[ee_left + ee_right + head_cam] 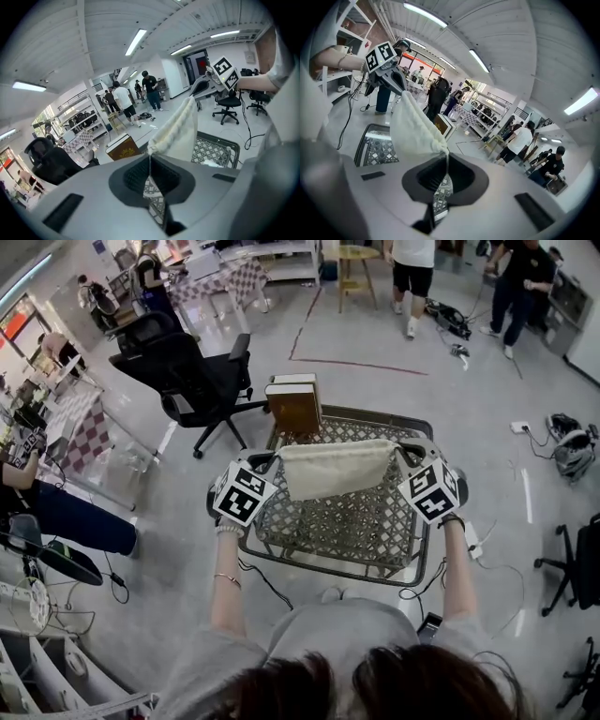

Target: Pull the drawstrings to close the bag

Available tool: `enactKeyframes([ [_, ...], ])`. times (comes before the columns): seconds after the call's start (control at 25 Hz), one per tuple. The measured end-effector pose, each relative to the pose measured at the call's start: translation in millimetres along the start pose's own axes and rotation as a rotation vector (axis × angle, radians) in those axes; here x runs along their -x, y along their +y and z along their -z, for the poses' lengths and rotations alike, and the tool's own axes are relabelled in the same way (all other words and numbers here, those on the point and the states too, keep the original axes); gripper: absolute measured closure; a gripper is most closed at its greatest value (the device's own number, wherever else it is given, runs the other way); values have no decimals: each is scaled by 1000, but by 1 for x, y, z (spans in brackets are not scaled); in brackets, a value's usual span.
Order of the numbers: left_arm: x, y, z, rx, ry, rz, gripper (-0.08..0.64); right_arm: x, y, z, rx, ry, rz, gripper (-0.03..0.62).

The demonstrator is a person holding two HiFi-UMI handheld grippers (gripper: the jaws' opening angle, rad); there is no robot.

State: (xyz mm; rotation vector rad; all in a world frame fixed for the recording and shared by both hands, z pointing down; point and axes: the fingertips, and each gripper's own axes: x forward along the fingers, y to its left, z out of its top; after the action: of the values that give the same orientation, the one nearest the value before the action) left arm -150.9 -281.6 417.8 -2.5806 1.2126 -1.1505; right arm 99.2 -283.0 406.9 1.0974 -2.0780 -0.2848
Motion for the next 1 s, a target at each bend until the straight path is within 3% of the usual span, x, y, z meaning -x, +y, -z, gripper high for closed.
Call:
enactKeyframes([
  [0.68, 34, 43, -51, -66, -133, -152, 534, 20, -45, -58, 69, -116, 127, 566],
  [1.0, 38, 48, -51, -56, -164, -133, 534, 23, -53, -63, 78, -117, 157, 566],
])
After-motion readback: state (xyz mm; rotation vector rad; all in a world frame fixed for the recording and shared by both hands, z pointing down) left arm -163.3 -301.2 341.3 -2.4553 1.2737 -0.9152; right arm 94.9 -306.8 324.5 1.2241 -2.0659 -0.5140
